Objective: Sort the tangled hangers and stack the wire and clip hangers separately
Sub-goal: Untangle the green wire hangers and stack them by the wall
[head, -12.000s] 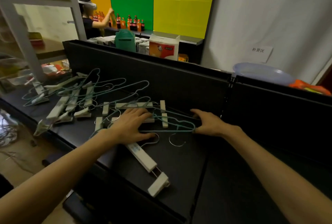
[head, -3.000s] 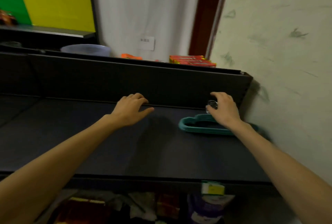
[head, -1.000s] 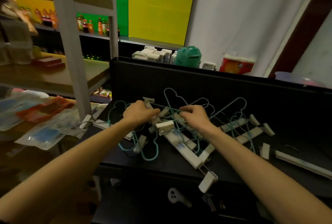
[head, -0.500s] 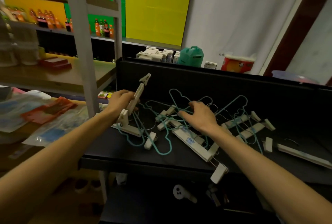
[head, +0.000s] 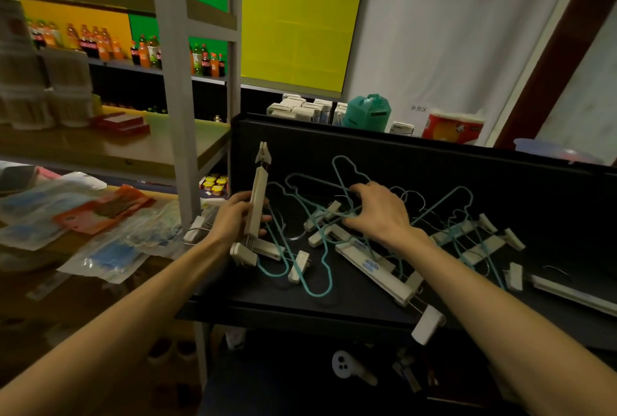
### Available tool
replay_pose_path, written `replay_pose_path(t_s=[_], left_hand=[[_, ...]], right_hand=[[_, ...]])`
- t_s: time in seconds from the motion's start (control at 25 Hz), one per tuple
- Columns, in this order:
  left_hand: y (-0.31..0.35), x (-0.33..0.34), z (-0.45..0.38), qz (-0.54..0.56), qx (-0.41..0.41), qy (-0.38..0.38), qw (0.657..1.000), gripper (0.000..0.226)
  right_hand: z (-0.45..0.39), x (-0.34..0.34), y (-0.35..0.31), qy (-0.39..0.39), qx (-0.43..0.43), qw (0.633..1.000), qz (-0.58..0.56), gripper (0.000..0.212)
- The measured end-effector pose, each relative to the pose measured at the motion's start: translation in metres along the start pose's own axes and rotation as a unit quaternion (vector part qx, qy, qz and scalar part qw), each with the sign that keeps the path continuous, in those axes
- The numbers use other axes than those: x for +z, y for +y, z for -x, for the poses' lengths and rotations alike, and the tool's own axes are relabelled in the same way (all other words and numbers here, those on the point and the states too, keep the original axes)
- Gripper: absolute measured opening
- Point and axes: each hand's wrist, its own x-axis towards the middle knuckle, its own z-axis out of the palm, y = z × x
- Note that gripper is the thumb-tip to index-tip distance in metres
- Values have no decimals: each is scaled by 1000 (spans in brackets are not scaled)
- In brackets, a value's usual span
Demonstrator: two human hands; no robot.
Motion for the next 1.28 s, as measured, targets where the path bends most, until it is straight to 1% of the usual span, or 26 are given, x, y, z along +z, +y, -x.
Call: replay_pose_path(t_s=[0.08,0.16,0.28,0.32,0.4,0.48,0.6,0.68,0.72,0.76,0.8,0.88,0.96,1.04,1.12,1.24,1.28], left_hand=[[1,7,1,3,7,12,1000,31],[1,11,2,15,16,24,999,29],[2,17,7,-6,36,32,999,26],[2,21,8,-24,49,29,998,25],[4,30,7,-77,84,10,994,25],[3,43,4,-166,113,-12,979,27],[-5,62,0,-331,147,-23,932,28],[-8,72,-1,-400,159,-9,903,29],[-8,77,-3,-417,168,1,893,30],[-10,79,-5,-418,180,7,890,31],[-10,80,-6,-404,193,10,894,31],[-6,80,-8,-329,201,16,923,28],[9,79,-13,-228,171,20,958,24],[30,73,-19,-134,128,3,983,24],[46,57,-21,-93,120,-4,988,27],[51,22,-15,-120,170,46,977,26],[50,10,-12,-136,190,69,970,25]], right_hand=[[-1,-4,-1,32,33,995,-93,72],[-3,-4,-1,53,68,984,-153,70],[-2,1,6,21,125,964,-232,74],[0,3,12,23,134,962,-239,75],[6,9,24,53,131,971,-195,77],[11,14,37,84,122,980,-130,80],[14,17,55,91,131,984,-79,84],[18,17,69,81,142,985,-63,85],[20,17,76,78,149,984,-66,85],[24,17,83,82,155,981,-81,84],[27,16,88,93,165,976,-112,83],[33,10,89,132,183,954,-197,79],[34,3,75,139,179,937,-265,76],[33,-2,53,108,158,931,-309,74],[34,-5,28,60,141,928,-341,75],[40,5,-9,-30,134,923,-360,78],[44,12,-21,-43,130,926,-351,81]])
